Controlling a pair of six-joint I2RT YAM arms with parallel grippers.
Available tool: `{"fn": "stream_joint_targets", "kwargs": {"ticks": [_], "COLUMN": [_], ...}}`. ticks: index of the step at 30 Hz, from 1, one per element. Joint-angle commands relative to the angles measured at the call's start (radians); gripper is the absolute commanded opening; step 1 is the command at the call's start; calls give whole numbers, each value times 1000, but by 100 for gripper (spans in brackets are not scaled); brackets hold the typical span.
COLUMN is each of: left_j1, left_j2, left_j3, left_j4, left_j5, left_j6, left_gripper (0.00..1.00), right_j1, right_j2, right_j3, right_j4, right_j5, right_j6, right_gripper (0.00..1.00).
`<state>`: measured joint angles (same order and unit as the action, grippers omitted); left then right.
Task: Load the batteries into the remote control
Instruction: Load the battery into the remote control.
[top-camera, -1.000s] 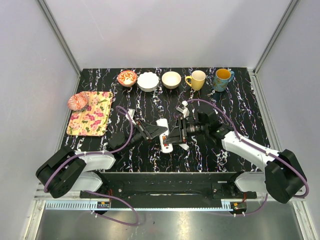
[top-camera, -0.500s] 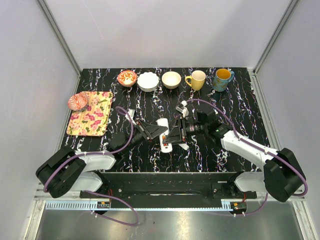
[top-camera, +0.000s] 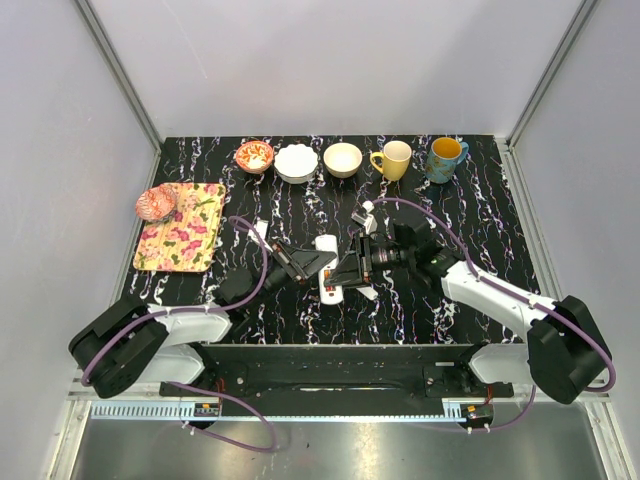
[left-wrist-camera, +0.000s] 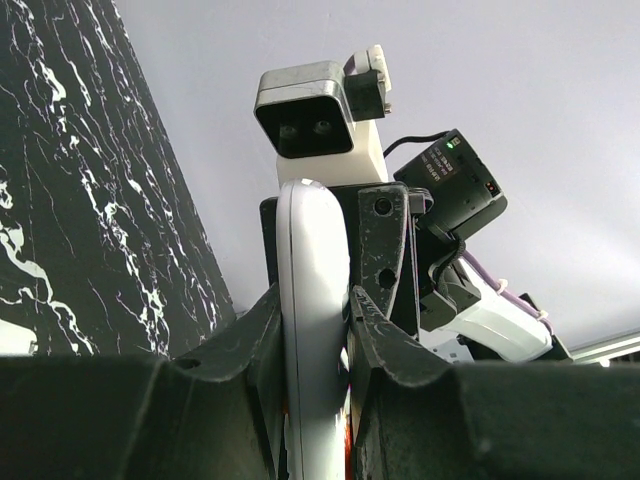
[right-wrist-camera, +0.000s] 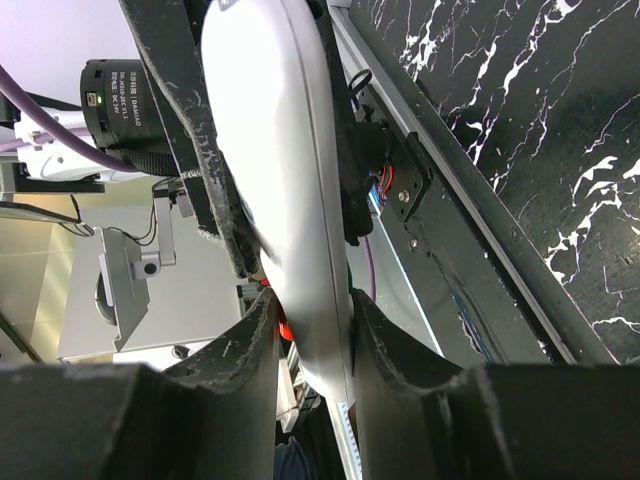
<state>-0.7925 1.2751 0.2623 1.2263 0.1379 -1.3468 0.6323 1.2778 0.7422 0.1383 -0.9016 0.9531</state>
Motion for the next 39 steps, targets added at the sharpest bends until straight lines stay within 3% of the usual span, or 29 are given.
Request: {"fn": "stream_joint_targets", "kwargs": {"ticks": [1, 23, 33, 37, 39], "left_j1": [-59, -100, -100, -39, -18], "left_j2": [-48, -77, -97, -117, -123], "left_j3": [40, 28, 25, 38, 41], "left_j4": [334, 292, 268, 199, 194], "left_j5": [58, 57, 54, 117, 167], "left_j6": [32, 58, 81, 48, 38], "left_gripper": [0, 0, 0, 14, 31], "right_j1": [4, -14, -19, -19, -19], "right_j2": [18, 25, 38, 40, 35], "right_j3": [37, 82, 106, 143, 163], "right_j4": [44, 17, 20, -28, -75], "right_j5": [184, 294, 225, 107, 80], "right_j6": [29, 59, 47, -23, -68], "right_gripper": [21, 8, 4, 0, 0]}}
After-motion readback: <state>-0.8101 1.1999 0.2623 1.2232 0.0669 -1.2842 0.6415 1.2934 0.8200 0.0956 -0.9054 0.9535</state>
